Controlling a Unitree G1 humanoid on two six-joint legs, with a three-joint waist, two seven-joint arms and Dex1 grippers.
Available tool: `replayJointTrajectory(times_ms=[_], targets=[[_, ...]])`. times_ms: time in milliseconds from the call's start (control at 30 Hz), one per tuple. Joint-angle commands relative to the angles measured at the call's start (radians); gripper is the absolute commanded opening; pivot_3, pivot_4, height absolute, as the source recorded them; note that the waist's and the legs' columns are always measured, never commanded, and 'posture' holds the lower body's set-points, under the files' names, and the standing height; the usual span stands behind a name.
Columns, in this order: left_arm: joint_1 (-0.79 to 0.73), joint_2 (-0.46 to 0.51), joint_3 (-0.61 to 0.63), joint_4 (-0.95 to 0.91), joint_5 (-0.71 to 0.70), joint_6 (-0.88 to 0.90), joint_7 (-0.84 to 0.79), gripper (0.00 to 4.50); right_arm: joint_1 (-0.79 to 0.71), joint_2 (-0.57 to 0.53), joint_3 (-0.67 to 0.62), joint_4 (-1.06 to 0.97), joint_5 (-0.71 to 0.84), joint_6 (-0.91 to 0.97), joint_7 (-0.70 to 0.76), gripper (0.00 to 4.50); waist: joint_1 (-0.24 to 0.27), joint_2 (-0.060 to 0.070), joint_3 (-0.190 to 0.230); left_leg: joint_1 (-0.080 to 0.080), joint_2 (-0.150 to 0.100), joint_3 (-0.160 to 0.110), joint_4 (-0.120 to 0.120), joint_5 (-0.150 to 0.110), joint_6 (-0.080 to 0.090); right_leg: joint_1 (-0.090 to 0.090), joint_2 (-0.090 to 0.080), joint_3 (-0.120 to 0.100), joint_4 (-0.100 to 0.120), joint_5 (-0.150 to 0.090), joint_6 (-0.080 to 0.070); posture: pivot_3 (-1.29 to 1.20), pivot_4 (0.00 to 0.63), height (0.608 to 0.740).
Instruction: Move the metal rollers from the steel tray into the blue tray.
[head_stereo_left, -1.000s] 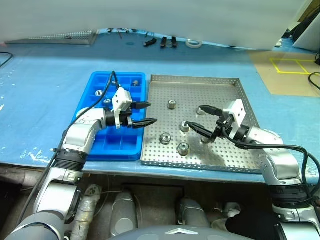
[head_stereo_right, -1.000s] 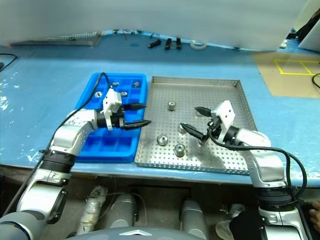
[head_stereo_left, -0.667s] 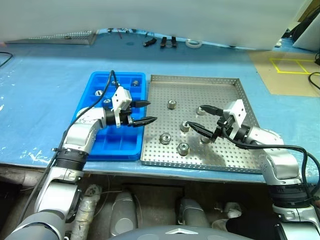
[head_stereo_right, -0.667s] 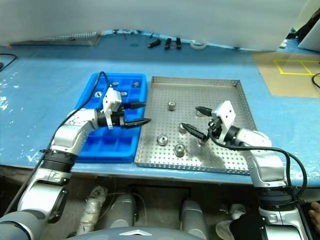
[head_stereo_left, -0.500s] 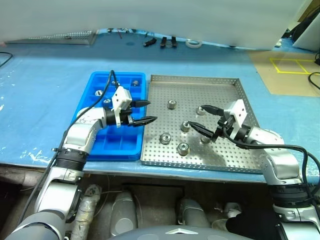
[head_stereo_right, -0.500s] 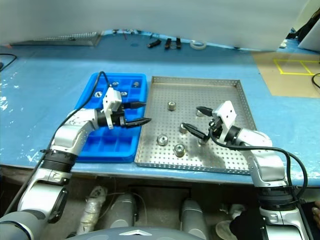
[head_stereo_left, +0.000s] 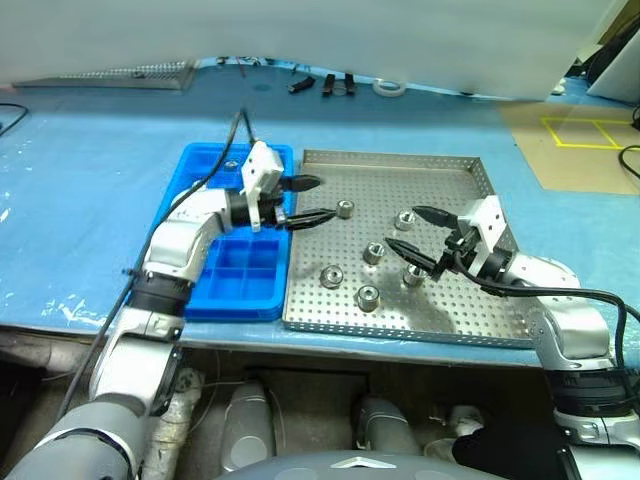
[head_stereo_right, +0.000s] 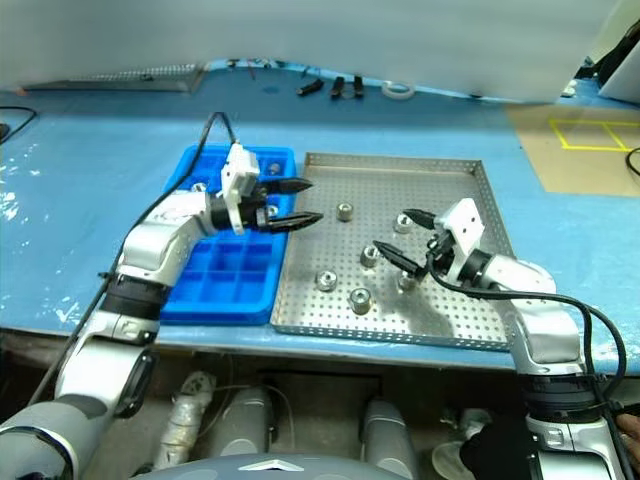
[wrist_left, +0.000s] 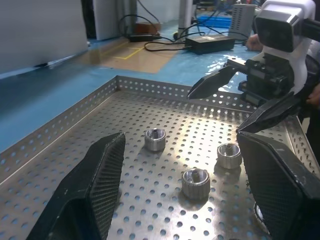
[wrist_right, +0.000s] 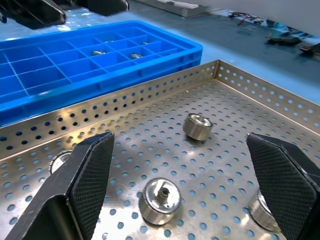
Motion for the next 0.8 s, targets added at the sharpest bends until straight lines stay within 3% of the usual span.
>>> replayJointTrajectory(times_ms=[33, 200, 400, 800], targets=[[-0.049, -0.003, -0.069, 0.046, 0.025, 0.009, -0.098, 3.76, 0.05, -0.011, -0.032, -0.108, 0.021, 0.003, -0.015, 4.45, -0.004, 0.0, 0.0, 0.0, 0.0, 0.0, 0.0, 0.0, 0.0, 0.0, 0.0, 0.0, 0.0, 0.0, 0.0, -0.18, 0.15, 0.74], [-0.108, 0.027, -0.174, 0.17, 0.095, -0.074, -0.304, 3.76, 0.152, -0.007, -0.07, -0.228, 0.039, 0.032, -0.064, 4.45, -0.026, 0.0, 0.0, 0.0, 0.0, 0.002, -0.001, 0.0, 0.0, -0.002, 0.001, 0.001, -0.001, 0.0, 0.0, -0.27, 0.15, 0.74], [-0.186, 0.003, -0.226, 0.358, 0.181, -0.22, -0.426, 3.76, 0.309, -0.004, -0.086, -0.39, 0.065, 0.086, -0.107, 4.45, -0.033, 0.0, 0.0, 0.001, 0.0, 0.004, -0.001, -0.001, 0.001, -0.001, 0.001, 0.002, -0.001, 0.0, 0.0, -0.37, 0.15, 0.74], [-0.244, -0.055, -0.268, 0.641, 0.371, -0.5, -0.431, 3.76, 0.403, 0.017, -0.097, -0.443, 0.048, 0.078, -0.183, 4.45, -0.072, 0.0, 0.0, 0.002, 0.0, 0.004, 0.0, -0.001, 0.002, 0.0, 0.0, 0.003, -0.002, 0.0, 0.001, -0.42, 0.15, 0.74]])
